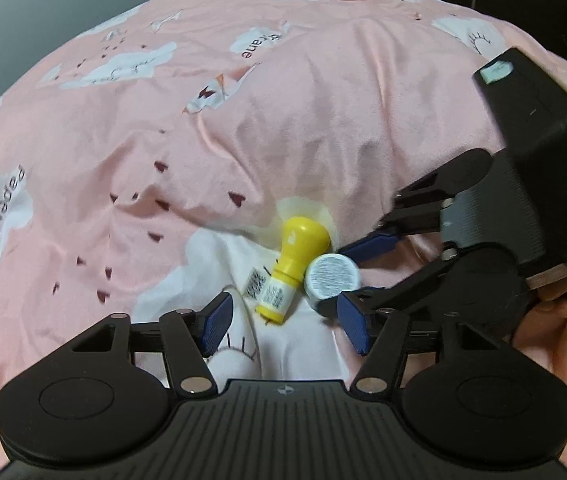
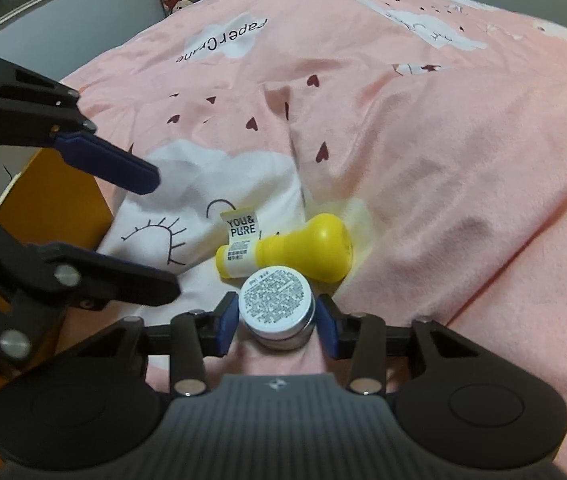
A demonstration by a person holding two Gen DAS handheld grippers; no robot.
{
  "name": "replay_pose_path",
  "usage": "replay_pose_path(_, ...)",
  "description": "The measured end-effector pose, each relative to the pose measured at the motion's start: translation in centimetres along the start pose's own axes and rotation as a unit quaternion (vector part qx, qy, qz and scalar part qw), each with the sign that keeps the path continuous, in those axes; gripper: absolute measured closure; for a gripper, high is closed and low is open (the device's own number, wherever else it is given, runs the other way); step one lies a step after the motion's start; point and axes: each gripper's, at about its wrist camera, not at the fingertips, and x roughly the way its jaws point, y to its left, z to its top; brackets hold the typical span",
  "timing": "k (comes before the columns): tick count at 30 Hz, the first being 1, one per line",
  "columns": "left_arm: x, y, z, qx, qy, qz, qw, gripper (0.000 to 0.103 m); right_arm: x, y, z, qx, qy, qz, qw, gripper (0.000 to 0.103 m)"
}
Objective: Organize rigid objects
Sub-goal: 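Grasp the yellow-capped bottle with left gripper while right grasps the white jar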
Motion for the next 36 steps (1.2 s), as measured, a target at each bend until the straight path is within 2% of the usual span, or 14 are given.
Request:
replay_pose_path(3, 1.0, -0.2, 0.8, 0.014, 0.007, -0.003, 0.9999, 0.040, -1.2, -1.2, -0.2, 0.031, 0.002, 0.001, 1.000, 0.062)
replay_pose_path(8, 3.3, -1.2, 1.7, 0.057, 0.016, -0.005, 0.9982, 0.041, -2.4, -4.2, -1.2, 0.082, -0.002, 0.019, 0.996, 0.062)
replay_pose_path(11, 4.7, -1.6, 1.9, 0.079, 0.032, -0.011, 0.9963, 0.051, -2.0, -4.8, -1.1, 0.098, 0.001, 0.025, 0.995, 0.062)
replay_pose_path(14, 5.9, -1.7, 2.1, 0.094, 0.048, 0.010, 0.9944, 0.053, -1.7, -5.5, -1.1, 0.111, 0.002, 0.034, 0.993, 0.063)
replay_pose_path(18, 7.2, -1.4, 2.4, 0.089, 0.059, 0.006, 0.9943, 0.053, -1.9, -5.9, -1.2, 0.118, 0.005, 0.043, 0.992, 0.063)
replay_pose_path(23, 8.4, -1.8, 3.2, 0.114, 0.073, 0.011, 0.9908, 0.057, -1.9, -6.1, -1.2, 0.119, 0.005, 0.047, 0.992, 0.063)
replay_pose_path(25, 9.0, -2.0, 3.6, 0.125, 0.081, 0.017, 0.9887, 0.061, -2.0, -6.0, -1.3, 0.121, 0.005, 0.047, 0.992, 0.063)
replay_pose_path(27, 9.4, -2.1, 3.6, 0.128, 0.088, 0.012, 0.9878, 0.070, -1.9, -6.2, -1.2, 0.125, 0.005, 0.050, 0.991, 0.063)
replay_pose_path(28, 9.5, -2.2, 3.5, 0.128, 0.089, 0.013, 0.9877, 0.071, -1.9, -6.3, -1.2, 0.126, 0.005, 0.051, 0.991, 0.063)
replay_pose_path(32, 8.9, -2.7, 3.2, 0.124, 0.083, 0.019, 0.9886, 0.076, -1.9, -6.2, -1.2, 0.122, 0.004, 0.050, 0.991, 0.063)
replay_pose_path(36, 7.4, -2.5, 3.5, 0.112, 0.073, 0.015, 0.9908, 0.076, -2.4, -6.0, -1.2, 0.115, -0.002, 0.049, 0.992, 0.062)
